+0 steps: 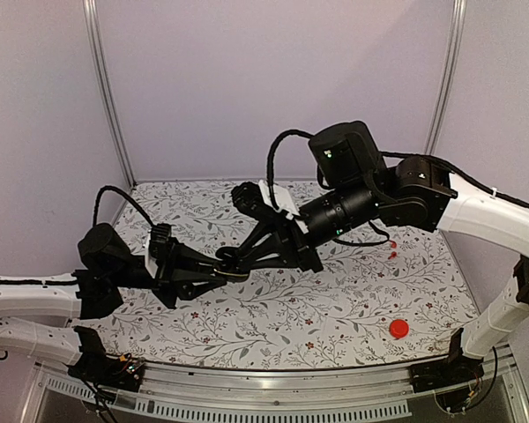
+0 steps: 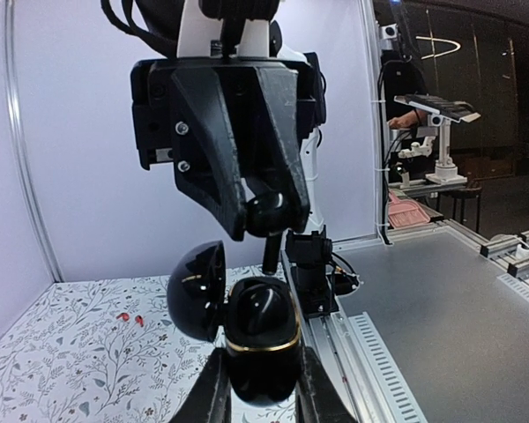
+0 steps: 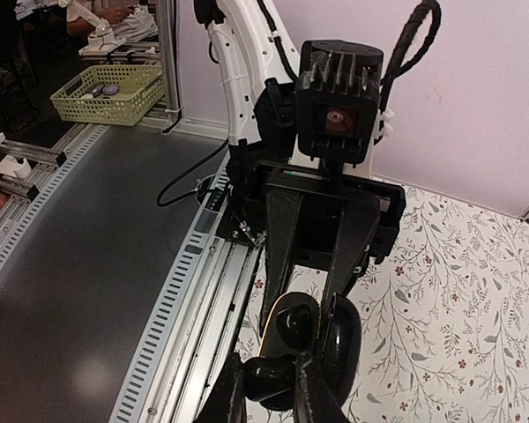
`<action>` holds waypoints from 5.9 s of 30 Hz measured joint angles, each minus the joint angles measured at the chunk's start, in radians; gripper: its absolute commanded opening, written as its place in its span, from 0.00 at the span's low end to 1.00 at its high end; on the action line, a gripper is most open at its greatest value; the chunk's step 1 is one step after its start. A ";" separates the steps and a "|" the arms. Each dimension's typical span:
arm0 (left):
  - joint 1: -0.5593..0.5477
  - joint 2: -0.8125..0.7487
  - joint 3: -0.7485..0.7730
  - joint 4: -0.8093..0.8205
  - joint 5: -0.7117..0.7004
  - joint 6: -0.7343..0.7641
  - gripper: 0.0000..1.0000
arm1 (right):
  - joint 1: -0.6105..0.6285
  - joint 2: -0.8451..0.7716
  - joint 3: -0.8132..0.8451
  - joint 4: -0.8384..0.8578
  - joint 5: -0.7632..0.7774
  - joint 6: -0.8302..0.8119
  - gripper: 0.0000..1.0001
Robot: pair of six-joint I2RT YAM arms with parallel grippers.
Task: Insert the wireless bluetooth earbuds into the charging case
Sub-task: Insert the right earbud into the right side groove of the charging case, then pick up the right earbud from the center of the board, then place the right earbud at the center of the board, then move the right earbud to the center of the board.
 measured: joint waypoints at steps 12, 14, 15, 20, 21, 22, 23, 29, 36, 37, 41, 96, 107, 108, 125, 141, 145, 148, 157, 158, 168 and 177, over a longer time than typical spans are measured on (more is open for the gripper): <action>0.000 0.005 0.004 -0.002 0.009 0.004 0.17 | 0.001 0.004 0.000 -0.001 0.034 -0.006 0.06; 0.000 0.005 0.004 -0.003 0.009 0.004 0.16 | 0.001 0.004 0.000 -0.002 0.039 -0.008 0.06; 0.000 0.005 0.004 -0.004 0.009 0.004 0.16 | 0.001 0.004 0.000 -0.002 0.042 -0.008 0.06; 0.000 0.005 0.004 -0.006 0.009 0.007 0.16 | 0.001 0.004 0.000 -0.004 0.050 -0.013 0.06; 0.000 0.005 0.004 -0.007 0.009 0.008 0.16 | 0.003 0.004 0.000 -0.005 0.052 -0.015 0.06; 0.000 0.005 0.004 -0.007 0.009 0.008 0.16 | 0.004 0.004 0.000 -0.005 0.054 -0.016 0.06; 0.000 0.005 0.004 -0.008 0.009 0.008 0.16 | 0.006 0.004 0.000 -0.006 0.058 -0.019 0.06; 0.000 0.005 0.004 -0.008 0.009 0.011 0.16 | 0.021 0.004 0.000 -0.008 0.083 -0.032 0.07; 0.000 0.005 0.004 -0.008 0.008 0.011 0.16 | 0.033 0.004 0.000 -0.011 0.113 -0.048 0.09; 0.000 0.005 0.004 -0.008 0.009 0.011 0.16 | 0.034 0.004 0.000 -0.011 0.117 -0.049 0.09; 0.000 0.005 0.004 -0.010 0.008 0.011 0.16 | 0.044 0.004 0.000 -0.011 0.148 -0.060 0.10; 0.017 -0.084 -0.064 0.001 -0.167 -0.035 0.17 | -0.437 0.063 -0.510 0.399 -0.277 0.448 0.10; 0.023 -0.086 -0.076 0.001 -0.173 -0.036 0.17 | -0.345 0.458 -0.400 0.441 -0.401 0.405 0.12; 0.023 -0.086 -0.076 0.001 -0.173 -0.036 0.17 | -0.338 0.489 -0.373 0.431 -0.402 0.392 0.12; 0.026 -0.086 -0.080 0.008 -0.172 -0.038 0.17 | -0.297 0.647 -0.243 0.274 -0.303 0.219 0.28; 0.029 -0.086 -0.080 0.011 -0.173 -0.039 0.17 | -0.279 0.595 -0.219 0.243 -0.095 0.174 0.40; 0.030 -0.087 -0.080 0.010 -0.184 -0.039 0.17 | -0.274 0.526 -0.219 0.173 0.010 0.171 0.40; 0.032 -0.091 -0.080 0.006 -0.198 -0.039 0.17 | -0.256 0.470 -0.209 0.121 0.098 0.176 0.39; 0.038 -0.105 -0.080 -0.001 -0.233 -0.042 0.17 | -0.042 0.381 -0.297 0.095 0.298 0.290 0.34; 0.039 -0.105 -0.080 -0.001 -0.235 -0.043 0.17 | -0.024 0.381 -0.301 0.095 0.306 0.300 0.33; 0.041 -0.128 -0.080 -0.005 -0.240 -0.047 0.17 | -0.018 0.429 -0.264 0.119 0.366 0.338 0.28; 0.041 -0.134 -0.085 -0.006 -0.241 -0.047 0.17 | -0.054 0.489 -0.227 0.121 0.378 0.330 0.26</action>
